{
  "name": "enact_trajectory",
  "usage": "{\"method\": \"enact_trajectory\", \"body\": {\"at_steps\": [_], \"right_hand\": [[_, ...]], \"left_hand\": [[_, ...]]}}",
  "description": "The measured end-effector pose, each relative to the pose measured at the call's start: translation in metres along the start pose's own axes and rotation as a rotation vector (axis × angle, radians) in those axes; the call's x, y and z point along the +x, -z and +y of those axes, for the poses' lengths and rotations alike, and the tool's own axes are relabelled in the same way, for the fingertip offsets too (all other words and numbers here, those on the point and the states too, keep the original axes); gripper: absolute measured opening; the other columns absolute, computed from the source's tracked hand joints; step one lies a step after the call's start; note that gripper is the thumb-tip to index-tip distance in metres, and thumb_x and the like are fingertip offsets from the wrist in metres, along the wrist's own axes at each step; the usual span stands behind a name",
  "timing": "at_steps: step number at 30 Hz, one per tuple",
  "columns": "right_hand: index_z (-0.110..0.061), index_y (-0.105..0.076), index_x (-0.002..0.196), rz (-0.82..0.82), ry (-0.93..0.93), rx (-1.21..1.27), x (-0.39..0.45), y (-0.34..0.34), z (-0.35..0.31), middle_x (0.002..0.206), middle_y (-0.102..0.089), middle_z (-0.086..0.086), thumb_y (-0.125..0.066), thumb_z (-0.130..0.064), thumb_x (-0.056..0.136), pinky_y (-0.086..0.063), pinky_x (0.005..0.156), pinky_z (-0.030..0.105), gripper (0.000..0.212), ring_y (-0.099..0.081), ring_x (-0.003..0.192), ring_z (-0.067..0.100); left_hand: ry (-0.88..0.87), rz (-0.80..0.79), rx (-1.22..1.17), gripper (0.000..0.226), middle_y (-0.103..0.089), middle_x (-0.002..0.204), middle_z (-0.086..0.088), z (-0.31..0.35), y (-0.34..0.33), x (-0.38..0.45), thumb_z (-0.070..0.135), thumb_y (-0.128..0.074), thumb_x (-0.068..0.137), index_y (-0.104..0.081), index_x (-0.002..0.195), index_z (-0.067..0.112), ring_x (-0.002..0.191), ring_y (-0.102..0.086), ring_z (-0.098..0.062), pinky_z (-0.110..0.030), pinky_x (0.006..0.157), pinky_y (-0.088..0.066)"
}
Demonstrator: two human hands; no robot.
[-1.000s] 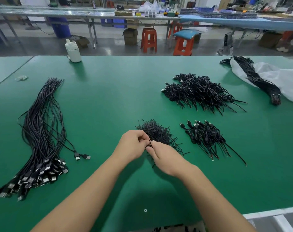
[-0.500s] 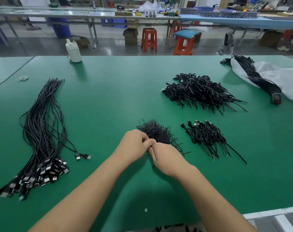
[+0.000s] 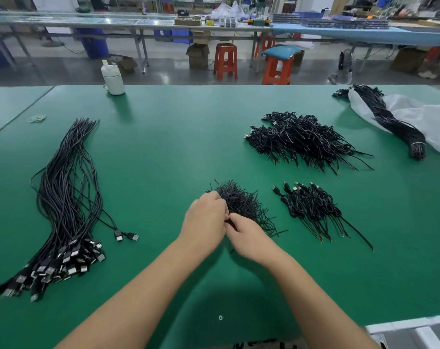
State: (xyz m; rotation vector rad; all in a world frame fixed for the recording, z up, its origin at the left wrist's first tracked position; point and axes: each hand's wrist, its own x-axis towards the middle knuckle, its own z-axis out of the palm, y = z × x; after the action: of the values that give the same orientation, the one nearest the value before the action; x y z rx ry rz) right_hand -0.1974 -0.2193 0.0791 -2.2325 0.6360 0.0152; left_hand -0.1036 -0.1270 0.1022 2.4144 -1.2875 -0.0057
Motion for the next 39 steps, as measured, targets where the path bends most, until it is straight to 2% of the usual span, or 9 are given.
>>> {"method": "enact_trajectory", "body": {"at_steps": [4, 10, 15, 23, 26, 30, 32, 35, 39], "right_hand": [[-0.006, -0.057, 0.100, -0.278, -0.165, 1.087, 0.001, 0.016, 0.003, 0.081, -0.058, 0.007, -0.036, -0.022, 0.103, -0.051, 0.061, 0.032, 0.026, -0.056, 0.062, 0.018], [-0.003, -0.069, 0.086, -0.263, -0.340, 1.366, 0.003, 0.024, 0.007, 0.078, -0.068, 0.008, -0.056, -0.023, 0.096, -0.057, 0.060, 0.025, 0.026, -0.066, 0.065, 0.015], [-0.004, -0.065, 0.086, -0.180, -0.353, 1.428, 0.004, 0.023, 0.006, 0.074, -0.067, 0.007, -0.062, -0.014, 0.088, -0.055, 0.055, 0.022, 0.011, -0.065, 0.061, 0.014], [-0.004, -0.067, 0.088, -0.165, -0.397, 1.284, 0.002, 0.020, 0.007, 0.074, -0.068, 0.008, -0.061, -0.020, 0.094, -0.056, 0.053, 0.024, 0.019, -0.066, 0.058, 0.013], [-0.008, -0.069, 0.107, -0.152, -0.352, 1.226, 0.004, 0.028, 0.008, 0.085, -0.072, 0.010, -0.052, -0.033, 0.101, -0.057, 0.054, 0.026, 0.031, -0.070, 0.065, 0.016], [-0.018, -0.068, 0.118, -0.022, -0.054, 0.973, 0.005, 0.038, 0.010, 0.112, -0.072, 0.006, -0.062, -0.009, 0.095, -0.059, 0.073, 0.029, 0.025, -0.069, 0.090, 0.015], [-0.022, -0.070, 0.112, 0.000, 0.072, 0.815, 0.005, 0.037, 0.004, 0.106, -0.075, -0.003, -0.067, -0.008, 0.092, -0.056, 0.079, 0.024, 0.025, -0.067, 0.093, 0.010], [-0.025, -0.072, 0.096, 0.118, 0.073, 0.727, 0.008, 0.035, -0.002, 0.083, -0.074, -0.011, -0.068, -0.013, 0.092, -0.052, 0.074, 0.020, 0.014, -0.062, 0.080, 0.006], [-0.010, -0.064, 0.111, 0.096, 0.027, 0.772, 0.011, 0.033, -0.001, 0.082, -0.072, 0.005, -0.063, -0.014, 0.096, -0.053, 0.062, 0.024, 0.016, -0.062, 0.070, 0.012]], "left_hand": [[-0.033, 0.129, -0.105, 0.011, -0.052, 0.100, 0.002, -0.003, -0.002, -0.002, 0.008, -0.061, 0.085, -0.060, 0.088, 0.018, 0.095, -0.054, -0.019, -0.036, 0.073, -0.050], [-0.260, 0.285, -0.062, 0.018, -0.062, 0.098, -0.004, 0.000, 0.001, -0.005, 0.002, -0.073, 0.072, -0.064, 0.085, 0.011, 0.097, -0.062, -0.023, -0.034, 0.069, -0.055], [-0.438, 0.381, 0.128, 0.016, -0.065, 0.080, -0.005, -0.003, 0.004, -0.008, 0.010, -0.048, 0.077, -0.064, 0.077, 0.011, 0.082, -0.065, -0.028, -0.037, 0.065, -0.053], [-0.643, 0.324, 0.285, 0.009, -0.058, 0.077, -0.002, -0.018, 0.006, -0.001, 0.012, -0.065, 0.083, -0.060, 0.077, 0.014, 0.072, -0.056, -0.026, -0.037, 0.062, -0.047], [-0.456, 0.288, 0.058, 0.008, -0.059, 0.078, -0.001, -0.019, 0.008, -0.001, 0.014, -0.067, 0.084, -0.060, 0.079, 0.012, 0.077, -0.055, -0.022, -0.034, 0.070, -0.048], [0.134, 0.129, -0.509, 0.011, -0.064, 0.075, 0.007, -0.017, 0.012, 0.003, 0.017, -0.065, 0.086, -0.059, 0.078, 0.021, 0.066, -0.052, -0.002, -0.014, 0.063, -0.040], [0.287, 0.012, -0.658, 0.012, -0.069, 0.076, -0.006, -0.017, 0.012, 0.008, 0.018, -0.064, 0.088, -0.059, 0.077, 0.019, 0.061, -0.053, -0.012, -0.024, 0.062, -0.044], [0.288, -0.048, -0.746, 0.011, -0.070, 0.078, -0.012, -0.014, 0.013, 0.008, 0.017, -0.062, 0.090, -0.058, 0.081, 0.015, 0.060, -0.051, -0.015, -0.033, 0.064, -0.049], [0.032, 0.041, -0.422, 0.012, -0.062, 0.076, 0.004, -0.013, 0.015, 0.002, 0.021, -0.060, 0.092, -0.052, 0.083, 0.020, 0.070, -0.054, -0.014, -0.025, 0.065, -0.044]]}}
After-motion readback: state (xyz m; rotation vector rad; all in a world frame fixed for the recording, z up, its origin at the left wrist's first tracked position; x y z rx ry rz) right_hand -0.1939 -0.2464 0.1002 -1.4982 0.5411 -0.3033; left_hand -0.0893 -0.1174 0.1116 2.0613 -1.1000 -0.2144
